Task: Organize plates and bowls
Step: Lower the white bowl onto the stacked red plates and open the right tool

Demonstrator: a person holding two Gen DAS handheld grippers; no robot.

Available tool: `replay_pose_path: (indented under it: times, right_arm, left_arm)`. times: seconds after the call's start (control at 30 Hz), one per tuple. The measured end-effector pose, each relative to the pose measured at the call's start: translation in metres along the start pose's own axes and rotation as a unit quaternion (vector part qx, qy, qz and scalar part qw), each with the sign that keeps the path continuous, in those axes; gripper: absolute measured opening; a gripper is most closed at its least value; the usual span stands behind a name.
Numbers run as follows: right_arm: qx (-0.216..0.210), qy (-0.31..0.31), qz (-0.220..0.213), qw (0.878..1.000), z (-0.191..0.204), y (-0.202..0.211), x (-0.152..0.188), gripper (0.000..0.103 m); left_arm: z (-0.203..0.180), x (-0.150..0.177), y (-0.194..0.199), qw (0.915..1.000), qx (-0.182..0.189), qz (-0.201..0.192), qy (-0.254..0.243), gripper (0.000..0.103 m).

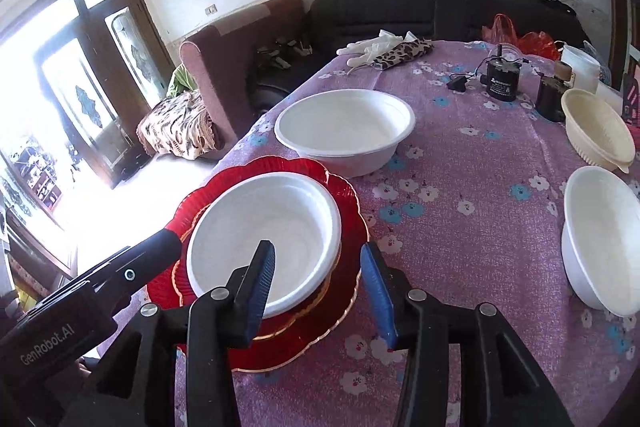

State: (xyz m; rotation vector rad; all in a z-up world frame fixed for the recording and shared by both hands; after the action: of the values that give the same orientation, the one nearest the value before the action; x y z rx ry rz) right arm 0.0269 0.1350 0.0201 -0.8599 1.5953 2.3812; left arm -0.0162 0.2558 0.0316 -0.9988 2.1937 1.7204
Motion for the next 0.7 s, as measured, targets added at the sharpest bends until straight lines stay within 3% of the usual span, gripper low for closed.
replay_pose_path:
  times: [0.13,0.33,0.5,0.7]
  right_arm:
    - [-0.006,-0.013,-0.007,1.0,-0.016,0.022,0.022,0.062]
    - [-0.003,-0.054,0.006,0.999,-0.062,0.036,0.063,0.063]
    - [-0.002,-0.127,0.011,0.992,-0.119,0.045,0.092,0.063]
    - [0.01,-0.166,-0.007,0.986,-0.157,0.064,0.106,0.063]
  left_arm:
    - [-0.014,0.012,0.0,0.9999,0.008,0.006,-0.011,0.078]
    - [-0.044,0.029,-0.001,0.9988,0.015,0.014,-0.044,0.078]
    - [-0.072,0.045,-0.004,0.9965,0.021,0.022,-0.077,0.078]
    - [-0.101,0.066,-0.011,0.993,0.02,0.036,-0.111,0.078]
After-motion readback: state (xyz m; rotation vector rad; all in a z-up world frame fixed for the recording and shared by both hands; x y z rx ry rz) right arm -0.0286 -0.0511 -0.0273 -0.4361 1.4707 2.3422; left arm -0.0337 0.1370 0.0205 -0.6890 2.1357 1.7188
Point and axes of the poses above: each gripper's, at about its wrist camera, not at the fingertips, and y roughly against the way its jaws point, z to its left, x to its underside, the point moved 10 cm from there along -y, roughly the way its jaws point, and after that the axes turned 11 degrees about z, right-handed, at the moved point
